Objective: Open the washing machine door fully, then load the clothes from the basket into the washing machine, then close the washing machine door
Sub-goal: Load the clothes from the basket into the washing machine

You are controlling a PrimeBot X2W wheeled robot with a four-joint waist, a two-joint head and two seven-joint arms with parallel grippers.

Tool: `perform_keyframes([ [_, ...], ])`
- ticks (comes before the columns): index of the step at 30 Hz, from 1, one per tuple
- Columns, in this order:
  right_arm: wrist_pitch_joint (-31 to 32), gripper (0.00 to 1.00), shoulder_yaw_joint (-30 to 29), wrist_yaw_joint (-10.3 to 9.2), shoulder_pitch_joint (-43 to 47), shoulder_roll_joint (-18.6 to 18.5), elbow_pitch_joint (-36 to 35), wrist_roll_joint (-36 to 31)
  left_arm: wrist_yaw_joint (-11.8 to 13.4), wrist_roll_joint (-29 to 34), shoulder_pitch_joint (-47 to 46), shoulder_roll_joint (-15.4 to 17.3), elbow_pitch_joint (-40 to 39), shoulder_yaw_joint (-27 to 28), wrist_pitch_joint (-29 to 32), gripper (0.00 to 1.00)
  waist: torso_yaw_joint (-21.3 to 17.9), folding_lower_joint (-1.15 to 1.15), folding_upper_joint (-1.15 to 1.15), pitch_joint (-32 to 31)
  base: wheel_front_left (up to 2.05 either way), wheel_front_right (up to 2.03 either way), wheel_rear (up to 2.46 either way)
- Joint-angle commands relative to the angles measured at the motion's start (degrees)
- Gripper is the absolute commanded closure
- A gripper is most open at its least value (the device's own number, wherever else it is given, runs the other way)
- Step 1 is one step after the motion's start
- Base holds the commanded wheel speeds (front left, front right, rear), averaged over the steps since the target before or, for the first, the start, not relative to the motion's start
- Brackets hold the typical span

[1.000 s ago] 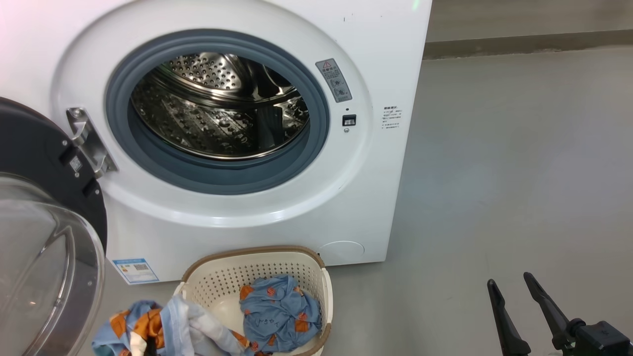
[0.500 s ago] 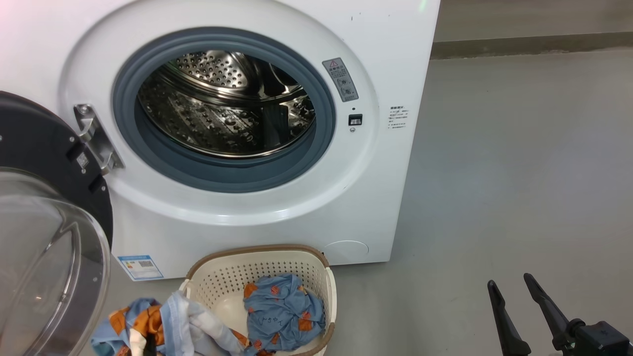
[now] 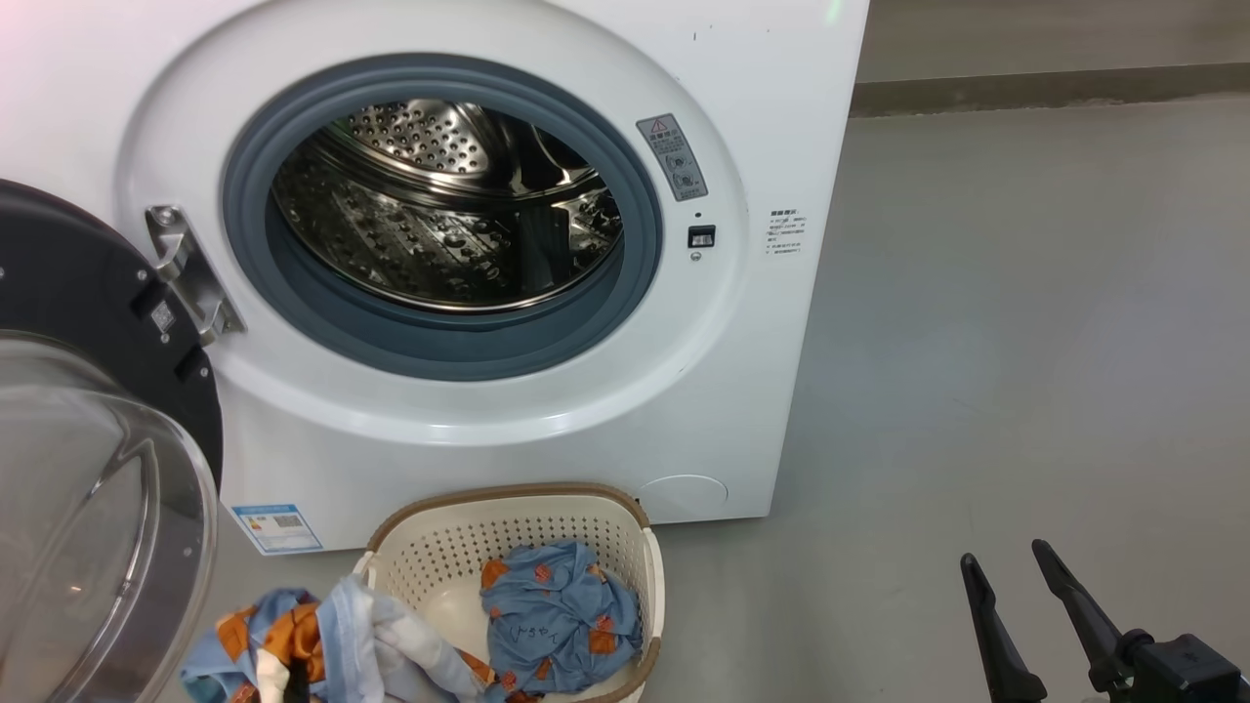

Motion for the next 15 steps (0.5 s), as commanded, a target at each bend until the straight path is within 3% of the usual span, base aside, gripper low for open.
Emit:
perform_keyframes([
  [1, -0.28, 0.00, 1.53, 0.09, -2.14, -1.13, -1.33, -0.33, 0.47, -0.27, -0.68, 0.53, -1.48, 1.67, -0.50, 1.00, 0.00, 0.00, 0.00, 0.02, 0.00, 0.00, 0.00],
  [15, -0.28, 0.00, 1.73, 0.09, -2.29, -1.17, -1.46, -0.37, 1.14, -0.60, -0.60, 0.44, -1.77, 1.21, -0.54, 1.00, -0.09, 0.00, 0.00, 0.45, 0.00, 0.00, 0.00],
])
